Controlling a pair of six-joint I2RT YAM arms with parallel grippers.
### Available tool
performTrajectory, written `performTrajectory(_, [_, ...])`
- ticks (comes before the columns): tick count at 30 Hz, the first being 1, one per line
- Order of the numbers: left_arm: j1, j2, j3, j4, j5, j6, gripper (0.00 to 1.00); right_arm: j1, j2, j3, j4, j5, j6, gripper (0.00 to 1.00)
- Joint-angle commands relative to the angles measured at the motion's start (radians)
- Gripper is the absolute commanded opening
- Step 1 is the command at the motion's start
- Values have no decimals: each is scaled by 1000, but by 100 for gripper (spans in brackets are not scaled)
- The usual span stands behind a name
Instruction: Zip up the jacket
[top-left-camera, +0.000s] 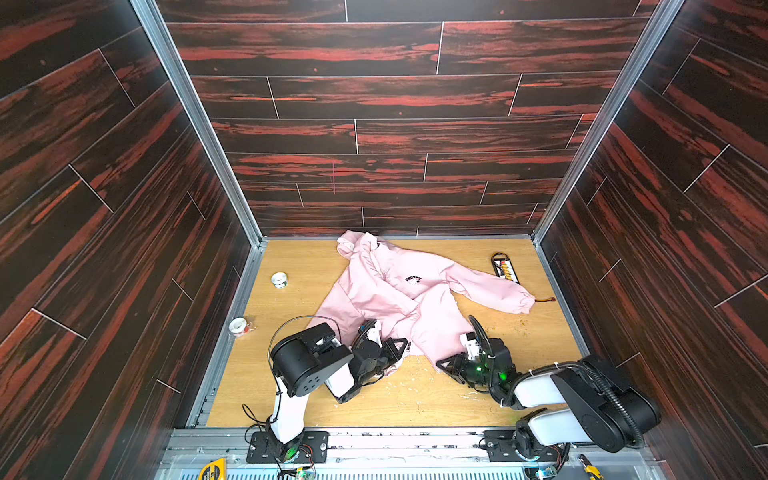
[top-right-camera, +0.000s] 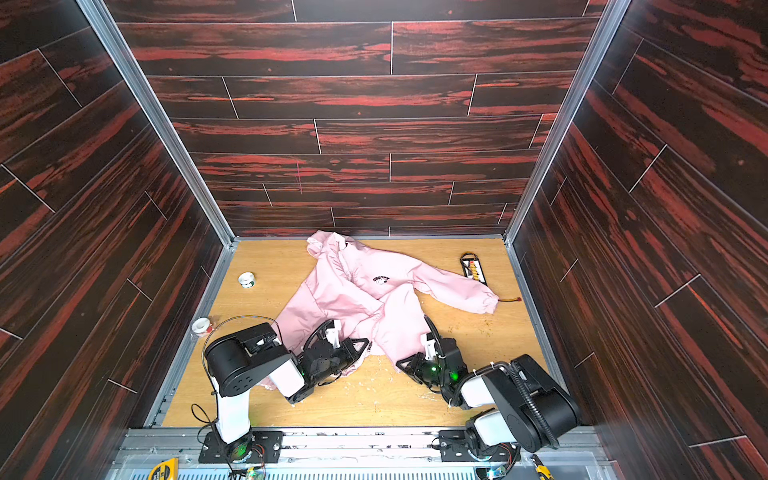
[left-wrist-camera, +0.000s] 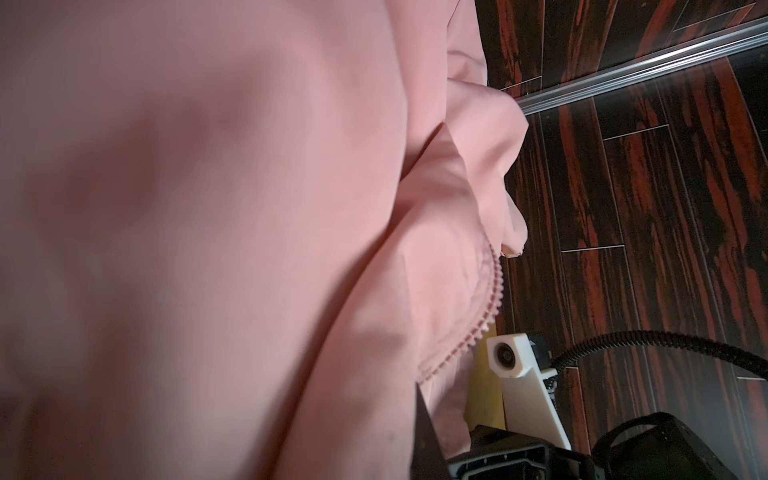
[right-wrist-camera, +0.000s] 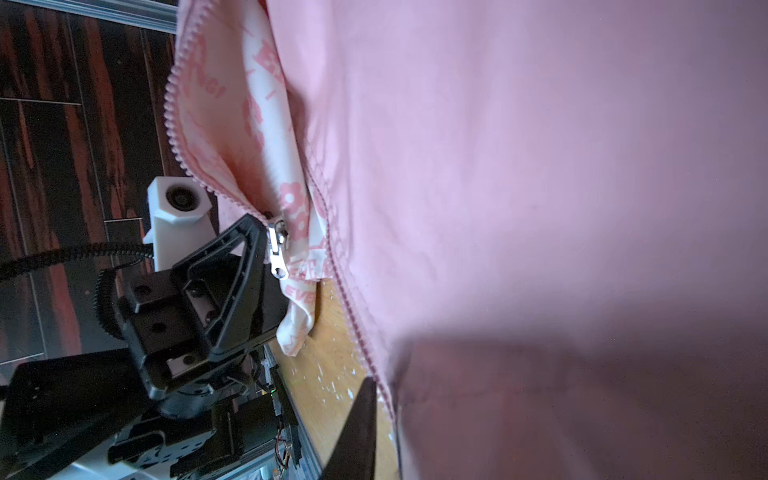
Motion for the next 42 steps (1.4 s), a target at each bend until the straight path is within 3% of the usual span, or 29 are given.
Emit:
performTrajectory(1, [-8, -32, -5, -8, -12, 8, 0, -9, 4, -14, -62, 26, -4, 20])
performTrajectory(35, [-15, -35, -4, -19, -18, 9, 0, -22, 38, -5, -30, -52, -52, 14])
performTrajectory(42, [-15, -40, -3, -22, -20, 11, 0, -26, 36, 8, -40, -65, -64, 5])
